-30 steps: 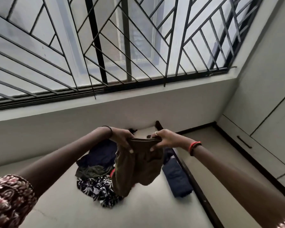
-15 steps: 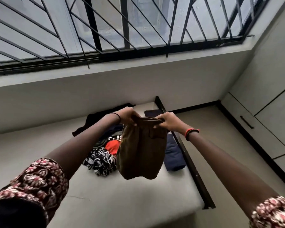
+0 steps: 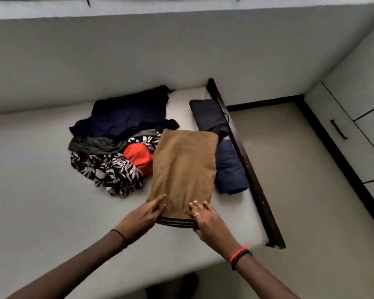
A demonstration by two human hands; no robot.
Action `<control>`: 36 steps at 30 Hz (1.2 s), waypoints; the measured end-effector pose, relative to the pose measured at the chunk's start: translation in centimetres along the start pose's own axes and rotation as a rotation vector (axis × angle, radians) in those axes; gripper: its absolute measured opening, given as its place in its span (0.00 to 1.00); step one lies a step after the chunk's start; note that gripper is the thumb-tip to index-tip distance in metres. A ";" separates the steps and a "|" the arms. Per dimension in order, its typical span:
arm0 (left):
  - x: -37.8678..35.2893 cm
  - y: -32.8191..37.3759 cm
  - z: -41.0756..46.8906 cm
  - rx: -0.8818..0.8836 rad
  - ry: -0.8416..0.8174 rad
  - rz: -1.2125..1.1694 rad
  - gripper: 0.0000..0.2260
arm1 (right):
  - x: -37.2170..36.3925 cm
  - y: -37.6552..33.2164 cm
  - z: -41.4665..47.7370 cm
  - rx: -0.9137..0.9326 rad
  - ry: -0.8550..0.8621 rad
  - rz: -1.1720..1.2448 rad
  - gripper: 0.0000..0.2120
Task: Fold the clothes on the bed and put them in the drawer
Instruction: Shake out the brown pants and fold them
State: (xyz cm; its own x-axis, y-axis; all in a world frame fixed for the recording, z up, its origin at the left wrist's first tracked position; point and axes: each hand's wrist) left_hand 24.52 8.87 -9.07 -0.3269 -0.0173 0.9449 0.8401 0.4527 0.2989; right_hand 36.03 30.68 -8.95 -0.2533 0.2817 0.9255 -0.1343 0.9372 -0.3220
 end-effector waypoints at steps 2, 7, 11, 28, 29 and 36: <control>-6.4 0.6 -2.9 0.036 -0.076 -0.028 0.15 | -6.8 -1.3 -1.8 -0.027 -0.145 0.006 0.27; -18.1 2.8 -9.5 -0.070 -0.225 0.094 0.17 | -18.7 -4.5 -8.0 -0.029 -0.316 -0.098 0.19; -21.7 5.0 -12.4 -0.016 -0.345 -0.025 0.15 | -21.6 -6.1 -11.5 -0.055 -0.406 -0.054 0.14; -17.6 -0.6 -6.9 0.676 -0.141 -1.163 0.23 | -16.1 1.2 -6.2 -0.601 -0.225 0.957 0.18; -17.6 -0.9 -6.2 0.702 -0.113 -1.174 0.25 | -16.0 1.7 -5.4 -0.665 -0.194 1.010 0.17; -18.6 -1.9 -1.3 0.818 0.008 -1.029 0.13 | -18.2 4.3 -1.4 -0.750 -0.123 1.164 0.16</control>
State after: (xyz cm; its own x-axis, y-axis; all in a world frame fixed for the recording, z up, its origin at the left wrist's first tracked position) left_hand 29.52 7.18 -27.02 -0.6513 -0.6802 0.3363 -0.2946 0.6351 0.7140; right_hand 41.46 29.85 -26.92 0.0493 0.9850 0.1656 0.7403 0.0752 -0.6680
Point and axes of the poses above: each hand's wrist, its own z-axis towards the middle knuckle, its own x-axis out of the back of the hand, y = z × x, and after that the axes turned 7 degrees about -y, right-handed
